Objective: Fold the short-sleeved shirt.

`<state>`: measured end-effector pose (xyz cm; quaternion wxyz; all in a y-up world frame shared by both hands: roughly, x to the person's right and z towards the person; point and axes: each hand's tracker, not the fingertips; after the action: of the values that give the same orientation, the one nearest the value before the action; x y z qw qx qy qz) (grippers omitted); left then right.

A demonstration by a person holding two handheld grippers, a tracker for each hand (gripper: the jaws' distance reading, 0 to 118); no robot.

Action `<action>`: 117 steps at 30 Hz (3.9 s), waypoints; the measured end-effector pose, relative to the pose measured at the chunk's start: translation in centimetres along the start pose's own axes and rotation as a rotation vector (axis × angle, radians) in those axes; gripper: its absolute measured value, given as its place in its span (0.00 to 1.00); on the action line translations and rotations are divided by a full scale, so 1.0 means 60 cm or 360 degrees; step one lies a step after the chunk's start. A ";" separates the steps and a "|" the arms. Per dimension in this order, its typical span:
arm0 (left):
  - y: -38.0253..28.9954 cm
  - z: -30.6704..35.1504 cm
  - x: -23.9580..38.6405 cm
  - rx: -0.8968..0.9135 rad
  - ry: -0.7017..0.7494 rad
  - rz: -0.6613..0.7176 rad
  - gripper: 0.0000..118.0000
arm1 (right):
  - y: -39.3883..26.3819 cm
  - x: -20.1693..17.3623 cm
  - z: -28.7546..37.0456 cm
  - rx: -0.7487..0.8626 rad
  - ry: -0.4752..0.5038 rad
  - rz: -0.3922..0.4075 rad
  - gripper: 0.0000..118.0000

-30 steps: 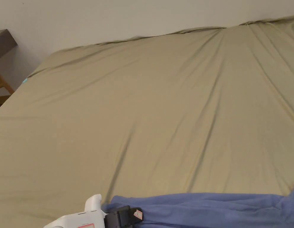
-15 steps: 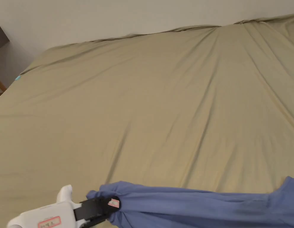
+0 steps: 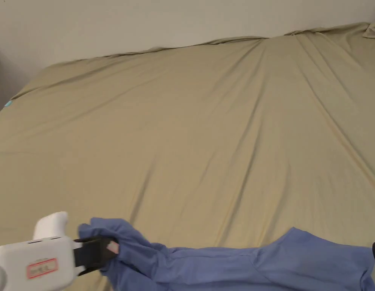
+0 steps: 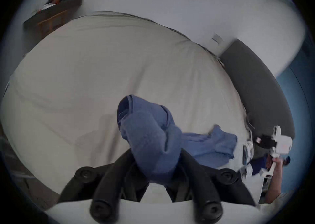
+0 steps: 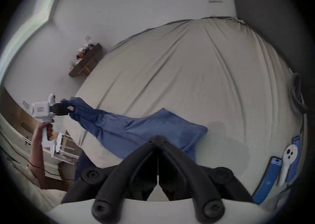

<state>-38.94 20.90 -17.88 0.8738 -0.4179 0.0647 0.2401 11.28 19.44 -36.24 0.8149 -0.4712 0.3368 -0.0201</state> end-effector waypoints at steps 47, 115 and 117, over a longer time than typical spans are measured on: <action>-0.059 -0.126 0.187 -0.0171 -0.0542 -0.0131 0.00 | 0.003 -0.116 0.108 0.0223 -0.0229 0.0416 0.02; -0.113 -0.307 0.373 -0.0436 -0.0482 -0.0255 0.89 | -0.011 -0.132 0.017 0.0091 -0.0358 0.0241 0.02; -0.091 -0.255 0.353 -0.0398 -0.0622 -0.0199 0.92 | -0.013 -0.132 0.023 0.0118 -0.0342 0.0233 0.02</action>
<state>-16.45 14.06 -30.55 0.8244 -0.4715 -0.1619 0.2680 6.15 22.82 -31.01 0.8623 -0.4145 0.2802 0.0775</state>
